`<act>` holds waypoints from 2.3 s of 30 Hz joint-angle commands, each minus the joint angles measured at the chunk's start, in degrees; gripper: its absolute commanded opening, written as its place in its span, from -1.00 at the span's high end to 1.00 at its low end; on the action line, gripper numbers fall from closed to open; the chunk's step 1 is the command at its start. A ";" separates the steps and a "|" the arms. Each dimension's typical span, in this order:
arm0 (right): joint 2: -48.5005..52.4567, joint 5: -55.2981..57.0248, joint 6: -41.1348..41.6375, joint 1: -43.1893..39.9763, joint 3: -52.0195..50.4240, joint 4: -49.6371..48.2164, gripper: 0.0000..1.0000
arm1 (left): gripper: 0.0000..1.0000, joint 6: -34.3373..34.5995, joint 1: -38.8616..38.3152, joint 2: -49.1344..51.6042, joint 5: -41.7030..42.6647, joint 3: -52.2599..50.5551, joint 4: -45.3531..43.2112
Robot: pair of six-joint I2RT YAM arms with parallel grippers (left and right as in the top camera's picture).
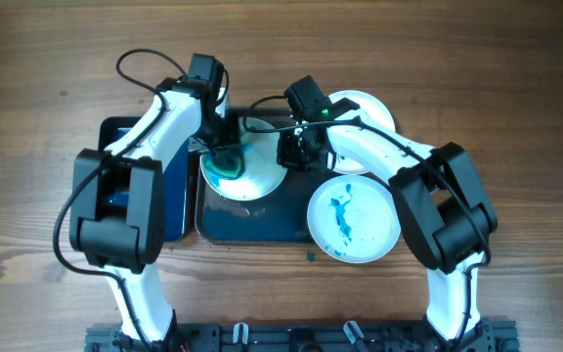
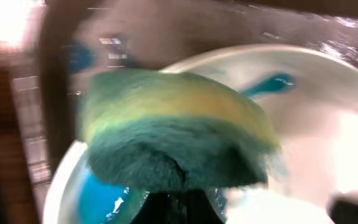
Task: Clean dirty plates on tray and stack at the side
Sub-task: 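Scrub the held plate with the sponge in the left gripper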
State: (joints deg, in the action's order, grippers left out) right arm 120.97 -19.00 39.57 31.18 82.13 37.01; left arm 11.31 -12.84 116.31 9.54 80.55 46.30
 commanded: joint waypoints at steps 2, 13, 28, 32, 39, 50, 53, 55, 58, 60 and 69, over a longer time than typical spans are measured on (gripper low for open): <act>0.68 -0.94 -0.59 0.04 0.66 -0.59 0.91 | 0.92 -12.55 -5.01 2.75 19.52 -0.46 0.09; 0.68 -0.92 -0.57 0.04 0.66 -0.79 0.91 | 0.92 13.77 -0.11 2.73 -18.97 -0.26 -5.62; 0.70 -0.76 -0.46 0.04 0.66 -1.60 0.91 | 0.92 -10.86 -2.51 2.73 17.00 -0.26 8.33; 0.70 -0.74 -0.46 0.04 0.66 -1.60 0.91 | 0.92 -5.57 -2.43 2.73 6.69 -0.26 -0.22; 0.70 -0.74 -0.44 0.04 0.66 -1.77 0.91 | 0.92 12.44 -2.69 2.47 -23.12 -0.26 2.78; 0.70 -0.74 -0.33 0.04 0.66 -2.32 0.91 | 0.92 2.64 -7.87 2.49 11.41 -0.26 -0.55; 0.70 -0.74 -0.37 0.04 0.66 -2.21 0.91 | 0.92 5.22 -6.75 2.49 2.19 -0.26 -7.78; 0.70 -0.52 -0.44 0.04 0.66 -1.95 0.92 | 0.92 7.45 -6.10 2.47 -7.04 -0.24 -9.60; 0.70 0.15 -0.42 0.04 0.63 -1.62 0.91 | 0.92 8.55 -4.68 2.40 -17.27 0.94 -8.59; 0.70 0.15 -0.35 0.04 0.63 -1.64 0.91 | 0.92 12.17 -3.39 2.08 -22.75 3.52 -2.16; 0.76 0.37 -0.39 0.04 0.63 -1.46 0.91 | 0.92 13.33 -2.45 1.09 -19.56 17.92 23.30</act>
State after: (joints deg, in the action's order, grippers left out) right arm 120.99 -18.20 39.38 30.98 82.13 35.20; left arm 22.90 -16.01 117.89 -10.31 91.81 64.73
